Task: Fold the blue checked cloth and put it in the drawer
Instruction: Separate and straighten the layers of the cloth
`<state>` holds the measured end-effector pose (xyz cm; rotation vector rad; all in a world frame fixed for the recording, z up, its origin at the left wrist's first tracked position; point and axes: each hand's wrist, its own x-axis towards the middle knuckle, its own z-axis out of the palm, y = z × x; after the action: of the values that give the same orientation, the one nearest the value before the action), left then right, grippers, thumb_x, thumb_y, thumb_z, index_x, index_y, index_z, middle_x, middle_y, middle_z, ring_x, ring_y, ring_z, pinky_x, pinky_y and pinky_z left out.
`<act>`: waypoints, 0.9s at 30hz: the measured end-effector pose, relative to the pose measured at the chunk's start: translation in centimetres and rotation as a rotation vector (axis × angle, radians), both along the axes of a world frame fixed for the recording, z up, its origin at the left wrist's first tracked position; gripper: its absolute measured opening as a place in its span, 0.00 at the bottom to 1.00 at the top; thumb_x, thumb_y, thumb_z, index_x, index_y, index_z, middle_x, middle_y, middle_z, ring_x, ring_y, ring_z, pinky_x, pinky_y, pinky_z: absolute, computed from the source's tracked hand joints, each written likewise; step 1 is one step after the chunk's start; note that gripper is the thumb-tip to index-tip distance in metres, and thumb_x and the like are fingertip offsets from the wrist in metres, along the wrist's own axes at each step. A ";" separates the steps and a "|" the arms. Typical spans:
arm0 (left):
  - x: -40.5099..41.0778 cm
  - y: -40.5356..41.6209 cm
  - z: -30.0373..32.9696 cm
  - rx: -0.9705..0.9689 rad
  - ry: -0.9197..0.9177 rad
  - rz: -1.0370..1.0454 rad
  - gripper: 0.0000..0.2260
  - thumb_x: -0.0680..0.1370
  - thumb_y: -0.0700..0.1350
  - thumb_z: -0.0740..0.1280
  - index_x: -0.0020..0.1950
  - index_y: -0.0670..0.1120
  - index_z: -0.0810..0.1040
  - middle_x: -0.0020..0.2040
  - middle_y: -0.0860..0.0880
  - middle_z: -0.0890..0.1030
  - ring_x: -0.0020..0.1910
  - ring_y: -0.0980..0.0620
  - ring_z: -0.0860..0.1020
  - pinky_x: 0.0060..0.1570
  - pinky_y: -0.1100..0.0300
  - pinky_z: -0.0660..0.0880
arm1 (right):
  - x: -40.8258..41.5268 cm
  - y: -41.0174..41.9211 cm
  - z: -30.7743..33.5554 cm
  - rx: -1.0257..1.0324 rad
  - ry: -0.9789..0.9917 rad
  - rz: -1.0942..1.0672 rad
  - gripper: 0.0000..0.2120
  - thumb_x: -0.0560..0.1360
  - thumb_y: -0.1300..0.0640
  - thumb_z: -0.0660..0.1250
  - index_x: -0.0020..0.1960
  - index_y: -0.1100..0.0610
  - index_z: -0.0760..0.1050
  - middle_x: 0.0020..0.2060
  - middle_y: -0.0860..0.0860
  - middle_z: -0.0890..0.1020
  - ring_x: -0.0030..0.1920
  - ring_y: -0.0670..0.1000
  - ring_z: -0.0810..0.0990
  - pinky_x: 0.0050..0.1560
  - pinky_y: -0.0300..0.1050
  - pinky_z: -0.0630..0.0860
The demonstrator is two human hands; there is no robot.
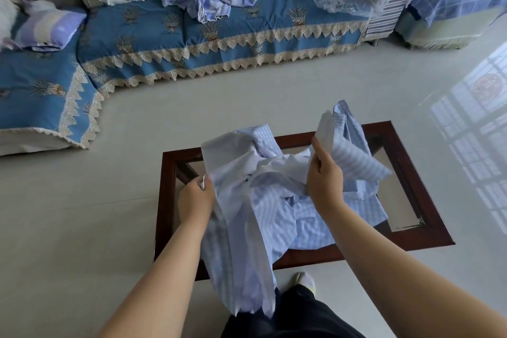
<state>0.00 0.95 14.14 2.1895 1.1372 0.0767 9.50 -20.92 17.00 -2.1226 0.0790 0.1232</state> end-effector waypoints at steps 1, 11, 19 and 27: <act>0.6 -0.3 1.2 -0.111 -0.152 0.038 0.10 0.79 0.47 0.61 0.45 0.42 0.75 0.40 0.46 0.79 0.46 0.41 0.78 0.35 0.59 0.67 | 0.0 0.7 1.1 0.022 -0.088 0.035 0.21 0.81 0.61 0.53 0.71 0.49 0.68 0.48 0.52 0.82 0.46 0.50 0.78 0.45 0.43 0.73; 2.4 -0.7 11.2 -0.442 -0.518 -0.047 0.14 0.76 0.39 0.63 0.51 0.56 0.81 0.50 0.49 0.83 0.55 0.48 0.80 0.56 0.56 0.76 | -1.9 5.5 7.7 0.049 -0.408 0.407 0.19 0.79 0.61 0.55 0.67 0.50 0.74 0.34 0.41 0.78 0.30 0.41 0.74 0.31 0.32 0.67; 1.9 -1.4 12.3 0.471 -0.128 -0.604 0.12 0.78 0.45 0.63 0.59 0.52 0.80 0.54 0.47 0.79 0.50 0.44 0.79 0.44 0.55 0.75 | -0.8 5.8 9.9 0.338 -0.020 0.326 0.20 0.76 0.60 0.64 0.68 0.50 0.72 0.41 0.47 0.79 0.36 0.39 0.75 0.38 0.26 0.71; 1.2 0.6 13.7 0.149 -0.240 -0.205 0.29 0.74 0.32 0.54 0.69 0.57 0.69 0.46 0.48 0.74 0.44 0.46 0.75 0.43 0.54 0.72 | 1.2 4.8 9.3 0.617 0.224 0.074 0.08 0.70 0.59 0.66 0.41 0.64 0.76 0.35 0.54 0.78 0.37 0.53 0.75 0.40 0.49 0.72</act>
<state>1.22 1.59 27.85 2.3412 0.7929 0.3354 10.74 -16.17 26.33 -1.4902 0.0823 0.3787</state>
